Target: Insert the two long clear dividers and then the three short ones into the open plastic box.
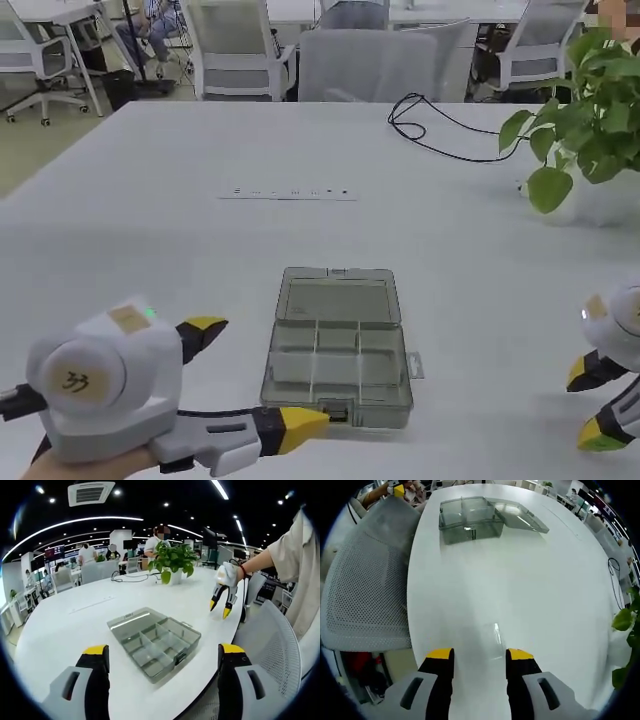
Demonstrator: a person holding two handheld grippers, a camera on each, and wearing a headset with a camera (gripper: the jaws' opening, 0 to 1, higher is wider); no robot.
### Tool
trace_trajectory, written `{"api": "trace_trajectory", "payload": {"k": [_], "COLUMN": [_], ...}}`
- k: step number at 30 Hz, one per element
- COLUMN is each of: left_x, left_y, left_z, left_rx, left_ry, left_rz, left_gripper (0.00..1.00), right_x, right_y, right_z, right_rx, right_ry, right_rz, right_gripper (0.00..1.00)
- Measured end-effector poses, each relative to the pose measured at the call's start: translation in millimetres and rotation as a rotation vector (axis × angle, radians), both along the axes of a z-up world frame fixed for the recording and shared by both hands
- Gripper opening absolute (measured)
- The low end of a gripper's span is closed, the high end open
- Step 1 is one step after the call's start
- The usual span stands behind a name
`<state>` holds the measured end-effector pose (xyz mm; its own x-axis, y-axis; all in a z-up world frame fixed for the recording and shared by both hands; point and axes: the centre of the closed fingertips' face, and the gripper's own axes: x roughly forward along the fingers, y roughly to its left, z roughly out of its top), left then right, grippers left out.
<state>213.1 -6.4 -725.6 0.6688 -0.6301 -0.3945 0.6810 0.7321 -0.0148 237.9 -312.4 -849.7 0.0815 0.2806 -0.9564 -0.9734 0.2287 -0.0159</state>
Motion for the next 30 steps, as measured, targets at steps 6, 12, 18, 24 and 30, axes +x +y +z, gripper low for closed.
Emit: {"api": "trace_trajectory", "payload": {"k": [6, 12, 18, 24, 30], "left_x": [-0.2, 1.6, 2.0, 1.5, 0.8], "left_y": [-0.7, 1.0, 2.1, 3.4, 3.6], "left_z": [0.8, 1.6, 1.5, 1.4, 0.8], "left_rx": [0.005, 0.013, 0.016, 0.017, 0.015], "left_ry": [0.000, -0.004, -0.004, -0.005, 0.000], "left_rz": [-0.003, 0.001, 0.004, 0.006, 0.015], "left_gripper": [0.89, 0.89, 0.88, 0.88, 0.86], "right_x": [0.0, 1.2, 2.8, 2.8, -2.7], "right_y": [-2.4, -5.2, -4.9, -4.8, -0.2], "right_z": [-3.4, -5.8, -5.8, -5.1, -0.9], "right_rx": [-0.012, -0.015, -0.002, 0.007, -0.013], "right_ry": [0.009, 0.010, 0.004, 0.001, -0.008], "right_rz": [0.024, 0.026, 0.029, 0.028, 0.034], "right_gripper": [0.40, 0.38, 0.35, 0.33, 0.32]}}
